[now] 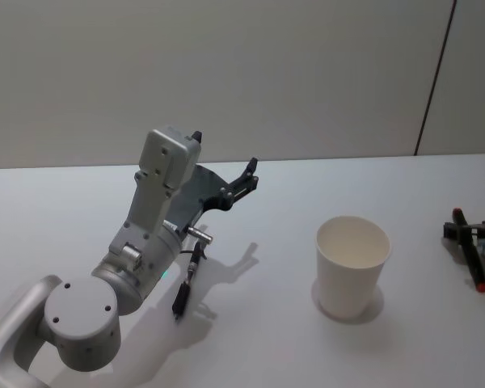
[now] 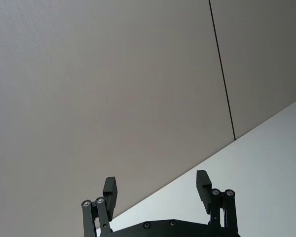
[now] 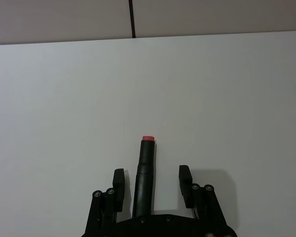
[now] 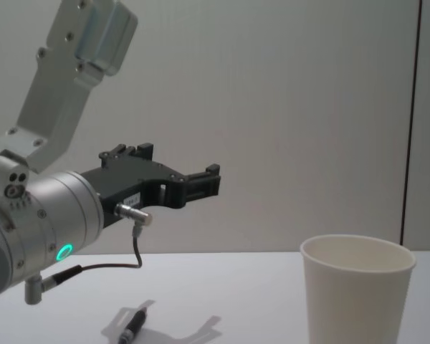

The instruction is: Place the pen into the pen holder.

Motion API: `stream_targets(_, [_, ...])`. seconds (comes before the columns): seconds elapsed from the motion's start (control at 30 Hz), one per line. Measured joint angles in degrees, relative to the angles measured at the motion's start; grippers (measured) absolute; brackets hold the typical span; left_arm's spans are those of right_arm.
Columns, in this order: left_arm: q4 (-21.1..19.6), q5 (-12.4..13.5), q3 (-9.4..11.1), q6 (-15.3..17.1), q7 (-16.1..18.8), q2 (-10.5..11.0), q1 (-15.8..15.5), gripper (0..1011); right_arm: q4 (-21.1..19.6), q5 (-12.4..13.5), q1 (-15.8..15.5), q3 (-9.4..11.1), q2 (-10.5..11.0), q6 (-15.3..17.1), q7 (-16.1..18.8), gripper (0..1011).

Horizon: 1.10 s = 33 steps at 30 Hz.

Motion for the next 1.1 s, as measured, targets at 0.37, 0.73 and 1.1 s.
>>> stream_targets(0.37, [0.0, 0.0, 0.0, 0.0, 0.0, 0.0, 0.0, 1001, 0.0, 0.0, 0.0, 0.0, 0.0, 0.0, 0.0, 601])
stream_targets(0.73, [0.0, 0.0, 0.0, 0.0, 0.0, 0.0, 0.0, 1001, 0.0, 0.0, 0.0, 0.0, 0.0, 0.0, 0.0, 525])
stream_targets(1.1, [0.0, 0.0, 0.0, 0.0, 0.0, 0.0, 0.0, 1001, 0.0, 0.0, 0.0, 0.0, 0.0, 0.0, 0.0, 445])
